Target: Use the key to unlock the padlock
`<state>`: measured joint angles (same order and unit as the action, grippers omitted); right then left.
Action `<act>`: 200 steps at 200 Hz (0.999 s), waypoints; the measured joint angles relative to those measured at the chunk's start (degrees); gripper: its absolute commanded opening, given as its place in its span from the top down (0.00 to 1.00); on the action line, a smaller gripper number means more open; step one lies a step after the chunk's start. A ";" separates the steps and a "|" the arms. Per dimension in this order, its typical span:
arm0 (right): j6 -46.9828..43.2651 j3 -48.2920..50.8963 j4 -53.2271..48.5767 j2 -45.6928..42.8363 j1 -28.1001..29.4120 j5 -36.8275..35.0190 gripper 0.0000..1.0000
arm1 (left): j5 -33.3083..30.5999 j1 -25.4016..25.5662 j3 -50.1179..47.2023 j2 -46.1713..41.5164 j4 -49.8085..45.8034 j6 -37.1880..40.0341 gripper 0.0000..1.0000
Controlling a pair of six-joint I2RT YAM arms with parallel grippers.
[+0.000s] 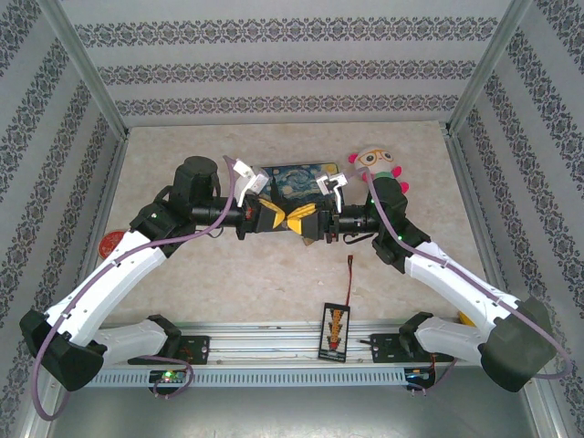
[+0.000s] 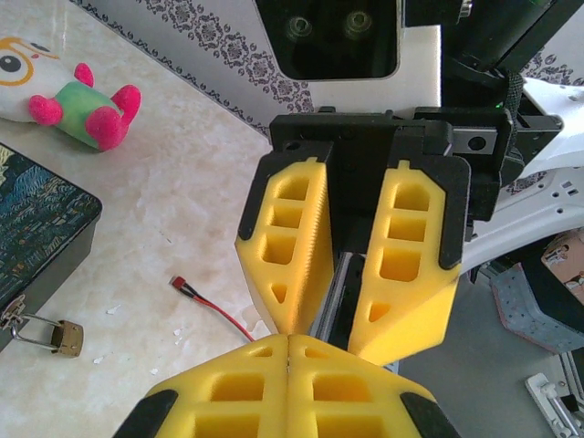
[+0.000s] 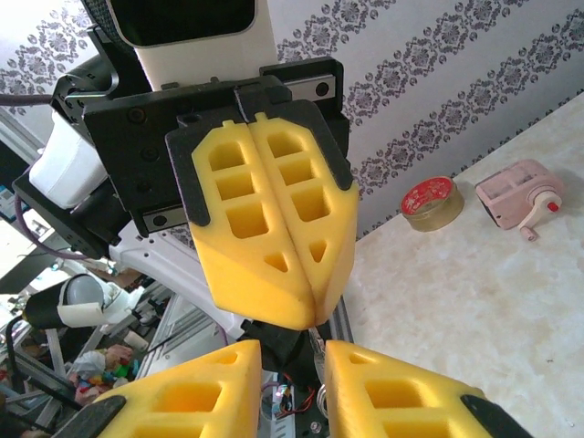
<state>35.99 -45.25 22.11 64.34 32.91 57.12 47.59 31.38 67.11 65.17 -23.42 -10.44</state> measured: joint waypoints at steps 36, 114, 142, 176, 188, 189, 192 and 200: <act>0.00 0.00 0.31 0.00 -0.02 -0.04 0.69 | -0.02 0.00 0.00 -0.33 0.00 -0.02 1.00; -0.02 0.00 0.15 0.00 -0.17 -2.23 0.69 | 0.46 0.00 -0.02 -1.22 0.04 -0.04 1.00; 0.00 0.00 0.39 0.00 0.00 -2.16 0.69 | 0.46 0.00 -0.17 -1.22 0.26 -0.09 1.00; 0.00 0.00 0.42 0.85 1.14 -1.97 0.67 | 0.44 0.00 -0.66 -1.22 1.01 -0.39 1.00; 0.00 0.00 0.39 1.14 1.29 -1.97 0.67 | 0.44 0.00 -0.79 -1.22 1.38 -0.48 1.00; 0.00 0.00 0.39 1.14 1.31 -1.97 0.67 | 0.44 0.00 -0.79 -1.22 1.42 -0.50 1.00; 0.00 0.00 0.39 1.20 1.38 -1.95 0.67 | 0.42 0.00 -0.83 -1.22 1.55 -0.50 1.00; 0.00 0.00 0.42 1.33 1.38 -1.92 0.67 | 0.42 0.00 -0.87 -1.22 1.81 -0.52 1.00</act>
<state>35.99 -45.25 22.52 65.67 34.28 55.20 48.01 31.38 66.24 63.94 -21.61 -10.96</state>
